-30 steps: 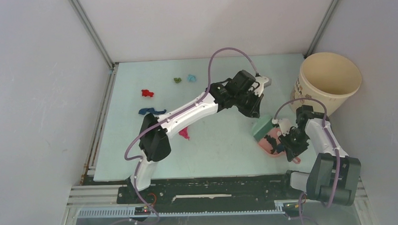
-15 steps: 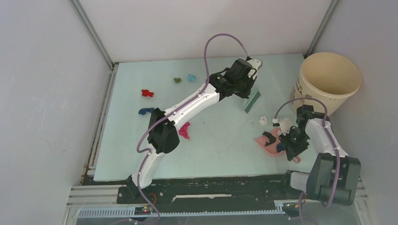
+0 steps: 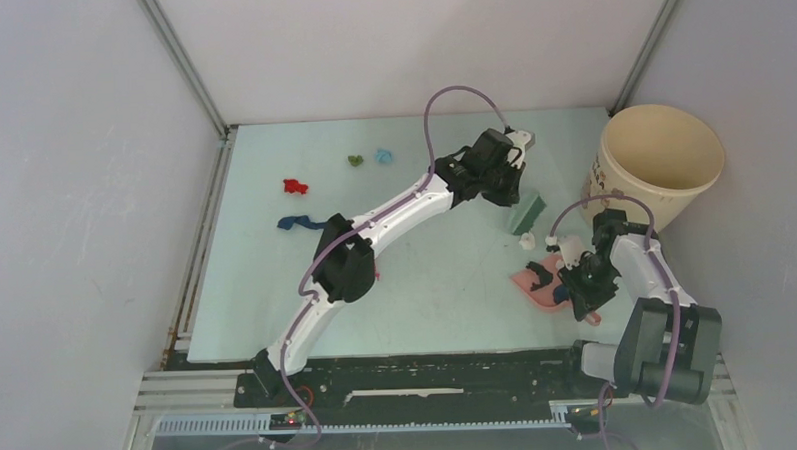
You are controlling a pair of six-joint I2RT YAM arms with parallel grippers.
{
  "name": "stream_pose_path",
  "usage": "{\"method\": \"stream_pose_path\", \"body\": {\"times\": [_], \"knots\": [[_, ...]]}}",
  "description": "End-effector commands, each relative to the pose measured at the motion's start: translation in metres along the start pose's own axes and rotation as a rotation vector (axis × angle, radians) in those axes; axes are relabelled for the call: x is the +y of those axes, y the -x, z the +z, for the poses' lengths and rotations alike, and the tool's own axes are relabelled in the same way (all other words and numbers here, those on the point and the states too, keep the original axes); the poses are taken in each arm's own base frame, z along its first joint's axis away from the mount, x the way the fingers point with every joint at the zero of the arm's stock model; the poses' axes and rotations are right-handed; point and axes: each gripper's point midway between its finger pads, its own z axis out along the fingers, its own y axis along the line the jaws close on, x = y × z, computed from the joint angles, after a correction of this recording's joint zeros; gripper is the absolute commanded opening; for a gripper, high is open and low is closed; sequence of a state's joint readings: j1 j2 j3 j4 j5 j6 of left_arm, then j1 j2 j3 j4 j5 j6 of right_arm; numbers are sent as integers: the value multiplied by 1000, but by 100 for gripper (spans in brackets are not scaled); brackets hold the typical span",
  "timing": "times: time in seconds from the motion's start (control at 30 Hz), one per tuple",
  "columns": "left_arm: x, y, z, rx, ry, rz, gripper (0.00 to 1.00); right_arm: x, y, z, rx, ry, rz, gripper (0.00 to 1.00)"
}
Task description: Sweep away the paper scraps from the table
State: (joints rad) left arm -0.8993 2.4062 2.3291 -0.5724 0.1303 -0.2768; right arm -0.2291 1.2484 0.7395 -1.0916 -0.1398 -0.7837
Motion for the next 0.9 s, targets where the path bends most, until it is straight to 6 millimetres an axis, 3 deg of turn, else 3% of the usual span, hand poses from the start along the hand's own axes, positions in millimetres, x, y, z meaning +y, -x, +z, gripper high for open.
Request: {"method": "stream_pose_path", "body": {"times": [0.0, 0.17, 0.3, 0.47, 0.7, 0.87], "knots": [[-34, -18, -2, 55, -145, -32, 0, -4, 3, 4, -1, -4, 27, 0], [-61, -26, -25, 78, -216, -52, 0, -3, 6, 9, -5, 16, 38, 0], [-86, -16, -50, 44, -271, -79, 0, -1, 7, 11, -10, 39, 48, 0], [-91, 1, -75, -10, -252, -65, 0, -3, 11, 10, -36, 29, 51, 0], [-83, 9, -85, -53, -188, -29, 0, -1, 20, 9, -107, 40, 49, 0], [-87, 23, -110, -133, -200, -22, 0, 1, 11, 18, -138, 14, -2, 0]]}}
